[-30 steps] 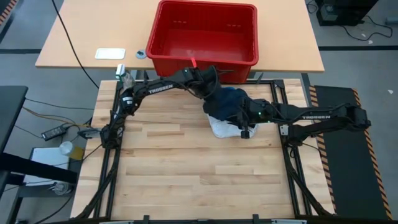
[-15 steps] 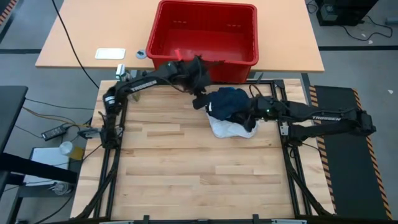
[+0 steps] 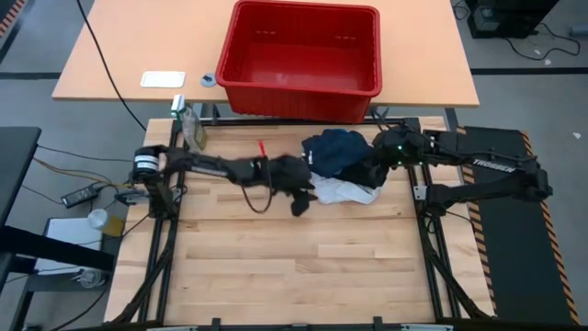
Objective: Fold laundry
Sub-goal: Put the stacked clothes into the red bin
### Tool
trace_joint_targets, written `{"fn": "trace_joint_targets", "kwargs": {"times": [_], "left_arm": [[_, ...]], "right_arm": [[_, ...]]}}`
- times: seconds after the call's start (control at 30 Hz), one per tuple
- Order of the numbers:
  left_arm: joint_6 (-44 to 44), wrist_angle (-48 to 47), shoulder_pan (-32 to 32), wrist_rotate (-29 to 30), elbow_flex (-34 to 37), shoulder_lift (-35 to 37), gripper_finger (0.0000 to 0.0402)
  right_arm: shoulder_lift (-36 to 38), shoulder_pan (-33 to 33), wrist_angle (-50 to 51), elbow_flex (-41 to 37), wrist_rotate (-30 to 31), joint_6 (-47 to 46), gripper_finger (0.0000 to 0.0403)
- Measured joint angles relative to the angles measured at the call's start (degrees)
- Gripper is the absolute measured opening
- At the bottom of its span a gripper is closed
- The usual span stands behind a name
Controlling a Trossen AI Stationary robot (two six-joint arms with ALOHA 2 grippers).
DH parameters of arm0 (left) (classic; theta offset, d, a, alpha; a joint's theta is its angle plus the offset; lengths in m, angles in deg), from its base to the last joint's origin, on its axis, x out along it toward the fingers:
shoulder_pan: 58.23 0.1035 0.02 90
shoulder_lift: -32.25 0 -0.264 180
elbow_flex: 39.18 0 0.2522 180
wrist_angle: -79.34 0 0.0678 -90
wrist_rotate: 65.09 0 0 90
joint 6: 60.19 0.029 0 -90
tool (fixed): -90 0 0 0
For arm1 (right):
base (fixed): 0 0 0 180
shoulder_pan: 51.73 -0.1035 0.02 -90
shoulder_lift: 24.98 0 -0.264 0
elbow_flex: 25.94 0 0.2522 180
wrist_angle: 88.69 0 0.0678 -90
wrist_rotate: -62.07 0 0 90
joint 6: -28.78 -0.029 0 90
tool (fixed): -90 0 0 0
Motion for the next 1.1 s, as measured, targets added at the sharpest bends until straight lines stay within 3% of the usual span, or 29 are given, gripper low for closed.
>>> {"fn": "trace_joint_targets", "kwargs": {"times": [0.1, 0.2, 0.5, 0.67, 0.87, 1.1], "left_arm": [[-0.98, 7.79, -2.07, 6.02, 0.30, -4.48, 0.0188], [-0.68, 14.56, -2.46, 7.00, -1.36, -9.50, 0.0180], [2.92, 21.87, -0.16, 12.24, -8.86, -20.87, 0.0161], [4.38, 20.47, 1.39, 12.17, -9.62, -23.68, 0.0156], [2.87, 11.68, 1.50, 12.05, -9.81, -23.39, 0.0155], [2.64, 1.60, 0.31, 12.35, -9.90, -21.35, 0.0155]], "right_arm": [[-0.90, 0.00, 5.02, 3.42, 1.39, -1.92, 0.0160], [-1.15, 0.00, 5.78, 5.45, 3.08, -3.56, 0.0160], [-1.20, -0.13, 5.38, 6.37, 3.04, -6.69, 0.0160], [-1.20, -0.15, 5.31, 6.35, 2.81, -6.69, 0.0160], [-0.83, -0.61, 5.18, 6.35, 2.40, -6.67, 0.0160], [-3.38, -0.61, 4.31, 3.96, -2.67, -0.25, 0.0160]]}}
